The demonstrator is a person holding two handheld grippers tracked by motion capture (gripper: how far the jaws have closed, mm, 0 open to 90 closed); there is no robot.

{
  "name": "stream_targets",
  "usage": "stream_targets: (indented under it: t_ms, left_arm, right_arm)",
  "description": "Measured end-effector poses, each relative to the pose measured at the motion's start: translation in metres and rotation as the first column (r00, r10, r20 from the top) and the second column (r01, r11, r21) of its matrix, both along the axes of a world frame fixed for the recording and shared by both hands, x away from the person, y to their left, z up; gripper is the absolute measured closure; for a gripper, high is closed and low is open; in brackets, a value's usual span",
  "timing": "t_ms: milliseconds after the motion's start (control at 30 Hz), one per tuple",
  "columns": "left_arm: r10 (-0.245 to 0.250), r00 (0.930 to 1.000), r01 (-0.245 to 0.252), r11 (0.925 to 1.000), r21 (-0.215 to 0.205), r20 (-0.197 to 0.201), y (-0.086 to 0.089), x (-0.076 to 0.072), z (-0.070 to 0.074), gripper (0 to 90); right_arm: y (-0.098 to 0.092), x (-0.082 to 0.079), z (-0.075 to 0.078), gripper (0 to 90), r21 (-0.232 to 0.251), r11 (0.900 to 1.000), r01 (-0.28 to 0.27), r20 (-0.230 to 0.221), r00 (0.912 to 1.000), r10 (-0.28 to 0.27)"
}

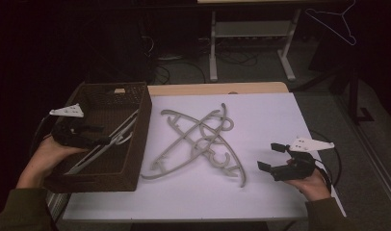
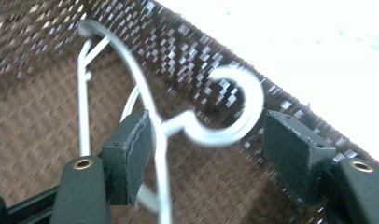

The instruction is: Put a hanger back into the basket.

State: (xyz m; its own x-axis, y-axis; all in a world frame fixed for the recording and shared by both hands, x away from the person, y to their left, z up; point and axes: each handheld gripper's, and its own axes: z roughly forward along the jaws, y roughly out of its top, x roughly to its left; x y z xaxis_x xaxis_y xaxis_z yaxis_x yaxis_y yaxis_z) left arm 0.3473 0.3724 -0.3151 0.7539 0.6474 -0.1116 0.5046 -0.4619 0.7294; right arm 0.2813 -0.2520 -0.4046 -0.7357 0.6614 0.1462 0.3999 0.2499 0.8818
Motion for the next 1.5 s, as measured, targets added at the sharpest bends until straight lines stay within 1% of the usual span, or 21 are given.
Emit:
stream_targets:
  t_ms: [100,233,400,533,700,833,1067,1133,1333,1400,1500]
  left_arm:
    - [-0.018,0.9997,0.018,0.9997,-0.013,0.018,-0.012,-0.001,0.007,29.5]
    - [-0.039,0.9983,0.04,0.9988,-0.028,0.043,-0.029,-0.003,0.015,27.7]
    - [-0.076,0.9947,0.079,0.9956,-0.049,0.07,-0.054,-0.006,0.024,26.3]
    - [-0.097,0.9922,0.101,0.9936,-0.05,0.078,-0.074,-0.007,0.027,26.3]
    - [-0.126,0.9883,0.132,0.9893,-0.063,0.086,-0.097,-0.007,0.029,26.3]
    - [-0.15,0.9851,0.156,0.9857,-0.065,0.084,-0.114,-0.007,0.026,26.3]
    - [-0.178,0.9817,0.183,0.9808,-0.067,0.066,-0.143,-0.007,0.016,26.3]
    - [-0.184,0.9811,0.188,0.9803,-0.062,0.06,-0.15,-0.007,0.013,26.3]
    - [-0.194,0.9798,0.197,0.9778,-0.072,0.049,-0.17,-0.008,0.006,26.3]
    - [-0.188,0.9812,0.191,0.9789,-0.073,0.044,-0.177,-0.009,0.003,26.3]
    - [-0.194,0.9802,0.196,0.9781,-0.07,0.039,-0.187,-0.01,-0.003,26.3]
  right_arm:
    - [0.001,0.0,0.0,10.1,-0.001,1.0,-0.003,0.009,1.0,0.003]
    - [0.001,0.0,0.0,10.1,-0.001,1.0,-0.004,0.006,1.0,0.004]
    - [0.002,0.001,0.0,10.1,-0.003,1.0,-0.007,0.004,1.0,0.007]
    - [0.002,0.001,0.0,10.1,-0.005,1.0,-0.009,0.005,0.9999,0.009]
    - [0.002,0.002,0.0,10.1,-0.006,1.0,-0.01,0.002,0.9999,0.01]
    - [0.003,0.003,0.0,10.0,-0.008,1.0,-0.013,0.0,0.9999,0.013]
    - [0.004,0.004,0.0,10.1,-0.008,1.0,-0.019,0.002,0.9998,0.019]
    - [0.004,0.004,0.0,10.1,-0.007,1.0,-0.02,0.002,0.9998,0.02]
    - [0.005,0.005,0.001,10.0,-0.007,1.0,-0.023,0.001,0.9997,0.023]
    - [0.005,0.006,0.001,10.0,-0.008,1.0,-0.026,0.005,0.9997,0.026]
    - [0.006,0.006,0.001,10.0,-0.007,1.0,-0.027,0.002,0.9996,0.027]
